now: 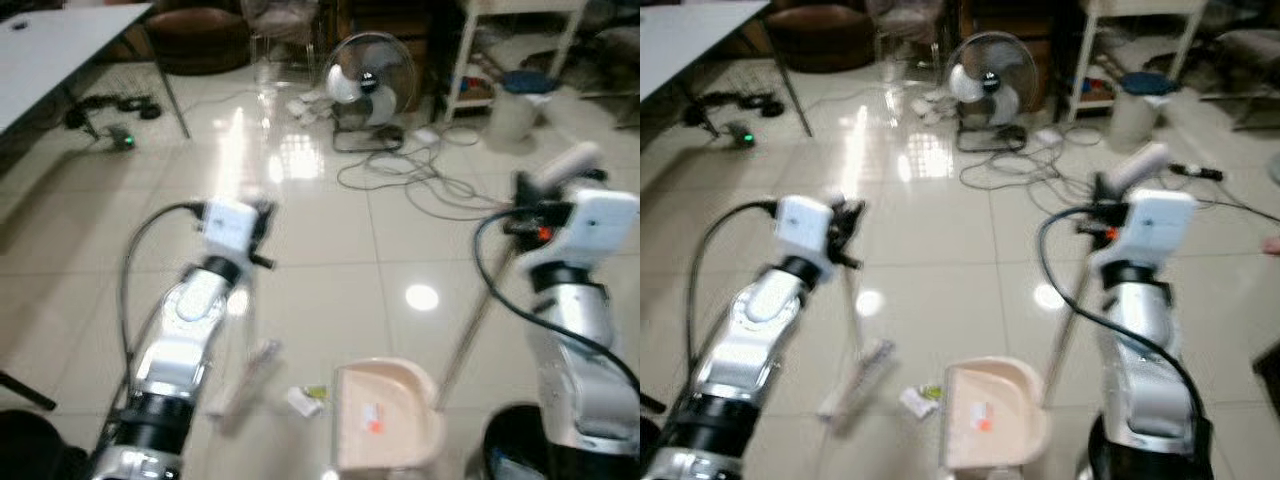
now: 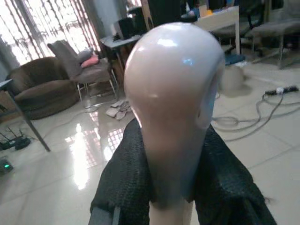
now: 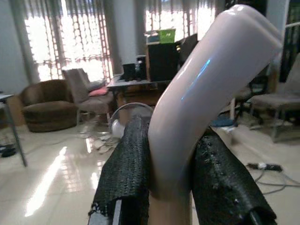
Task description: Sweep floor
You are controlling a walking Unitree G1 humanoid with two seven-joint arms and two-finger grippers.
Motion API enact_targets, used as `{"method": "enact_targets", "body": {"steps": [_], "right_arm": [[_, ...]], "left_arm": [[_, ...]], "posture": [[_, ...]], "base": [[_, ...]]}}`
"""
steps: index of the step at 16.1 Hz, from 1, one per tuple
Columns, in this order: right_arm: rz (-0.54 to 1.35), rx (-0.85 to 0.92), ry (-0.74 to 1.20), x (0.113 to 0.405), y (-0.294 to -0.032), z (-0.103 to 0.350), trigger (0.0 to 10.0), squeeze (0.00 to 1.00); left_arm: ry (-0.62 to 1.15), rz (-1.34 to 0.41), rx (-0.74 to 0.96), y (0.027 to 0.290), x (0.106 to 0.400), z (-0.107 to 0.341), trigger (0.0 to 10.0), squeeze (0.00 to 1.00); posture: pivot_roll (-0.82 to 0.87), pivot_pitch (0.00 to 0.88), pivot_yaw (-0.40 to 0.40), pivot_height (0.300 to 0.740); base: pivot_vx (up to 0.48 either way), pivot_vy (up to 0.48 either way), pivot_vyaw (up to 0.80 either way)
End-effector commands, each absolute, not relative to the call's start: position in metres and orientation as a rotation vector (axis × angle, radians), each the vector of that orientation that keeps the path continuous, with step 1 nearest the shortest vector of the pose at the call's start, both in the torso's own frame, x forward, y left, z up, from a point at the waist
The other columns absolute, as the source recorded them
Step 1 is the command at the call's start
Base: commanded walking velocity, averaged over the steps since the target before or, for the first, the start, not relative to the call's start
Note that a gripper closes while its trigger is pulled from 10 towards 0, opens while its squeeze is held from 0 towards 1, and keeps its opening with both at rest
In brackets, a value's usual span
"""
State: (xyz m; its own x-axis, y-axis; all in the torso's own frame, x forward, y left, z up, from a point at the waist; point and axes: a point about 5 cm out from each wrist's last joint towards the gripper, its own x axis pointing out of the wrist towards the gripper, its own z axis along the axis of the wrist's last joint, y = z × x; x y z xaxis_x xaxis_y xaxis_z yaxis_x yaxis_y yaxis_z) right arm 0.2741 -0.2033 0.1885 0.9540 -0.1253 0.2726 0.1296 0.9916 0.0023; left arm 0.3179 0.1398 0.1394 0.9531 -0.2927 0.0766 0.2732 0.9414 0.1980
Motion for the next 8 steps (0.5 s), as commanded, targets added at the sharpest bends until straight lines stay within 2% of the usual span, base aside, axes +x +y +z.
{"method": "enact_targets", "body": {"steps": [1,2,8], "right_arm": [[-0.102,-0.004,-0.329,0.2744,-0.1955,0.1989,10.0,0.00],[-0.104,-0.003,-0.333,0.2747,-0.1960,0.1991,10.0,0.00],[-0.117,-0.011,-0.346,0.2763,-0.1991,0.2001,10.0,0.00]], "left_arm": [[-0.151,-0.257,0.221,0.1502,0.3211,0.1515,10.0,0.00],[-0.156,-0.247,0.211,0.1504,0.3214,0.1518,10.0,0.00],[-0.156,-0.223,0.207,0.1542,0.3232,0.1517,10.0,0.00]], "posture": [[-0.12,0.047,0.050,0.740],[-0.12,0.048,0.049,0.740],[-0.12,0.046,0.053,0.740]], "base": [[0.416,0.000,0.00],[0.337,0.000,0.00],[0.000,0.000,0.00]]}}
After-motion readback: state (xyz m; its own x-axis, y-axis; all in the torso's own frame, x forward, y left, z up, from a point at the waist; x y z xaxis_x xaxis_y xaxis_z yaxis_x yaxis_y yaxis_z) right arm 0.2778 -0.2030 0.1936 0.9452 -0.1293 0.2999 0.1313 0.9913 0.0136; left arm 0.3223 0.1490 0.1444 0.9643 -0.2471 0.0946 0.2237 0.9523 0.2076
